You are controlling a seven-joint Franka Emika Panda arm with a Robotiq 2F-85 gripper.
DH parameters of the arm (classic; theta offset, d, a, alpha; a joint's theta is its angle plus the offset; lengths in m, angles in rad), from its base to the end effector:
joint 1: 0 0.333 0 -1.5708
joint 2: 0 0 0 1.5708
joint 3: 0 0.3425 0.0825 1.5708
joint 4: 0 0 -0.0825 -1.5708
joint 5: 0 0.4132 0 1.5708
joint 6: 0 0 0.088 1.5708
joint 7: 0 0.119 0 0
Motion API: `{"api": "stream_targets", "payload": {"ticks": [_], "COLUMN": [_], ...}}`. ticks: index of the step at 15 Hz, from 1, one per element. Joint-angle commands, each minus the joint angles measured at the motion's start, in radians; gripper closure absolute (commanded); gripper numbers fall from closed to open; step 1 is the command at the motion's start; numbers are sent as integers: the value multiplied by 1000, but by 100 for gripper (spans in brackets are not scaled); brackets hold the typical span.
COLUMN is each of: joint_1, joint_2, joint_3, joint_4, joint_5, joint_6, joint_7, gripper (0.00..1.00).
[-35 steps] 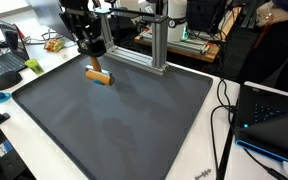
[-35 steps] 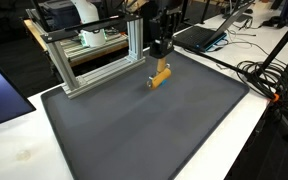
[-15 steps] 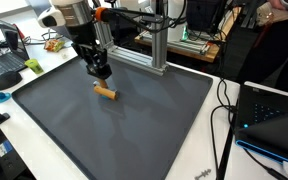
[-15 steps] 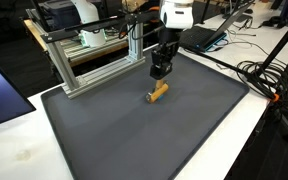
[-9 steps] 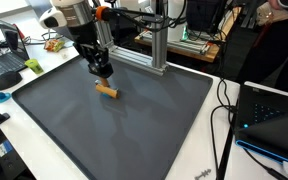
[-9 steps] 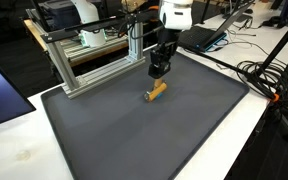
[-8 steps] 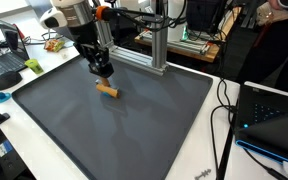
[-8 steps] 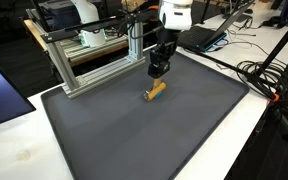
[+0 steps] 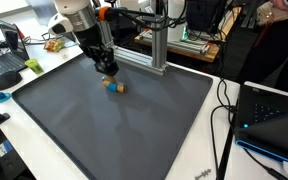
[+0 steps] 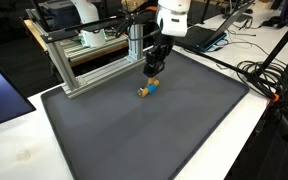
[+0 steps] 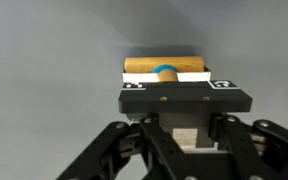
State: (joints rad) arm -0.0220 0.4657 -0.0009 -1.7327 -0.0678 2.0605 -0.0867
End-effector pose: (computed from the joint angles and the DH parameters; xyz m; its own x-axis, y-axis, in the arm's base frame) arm 0.6810 -0.0199 0.2963 0.9851 0.0956 -0.1426 0.1027 -0.9938 0.0430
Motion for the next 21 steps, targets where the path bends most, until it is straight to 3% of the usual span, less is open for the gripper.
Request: {"api": "stream_targets", "payload": {"ticks": [1,21], "joint_1": [-1,-7], "joint_2": [14,22], "joint_3": [12,32], "joint_4": [9,14], "joint_5": [27,65], "joint_6": [14,195], "joint_7": [-6,-5], "gripper": [78,78]}}
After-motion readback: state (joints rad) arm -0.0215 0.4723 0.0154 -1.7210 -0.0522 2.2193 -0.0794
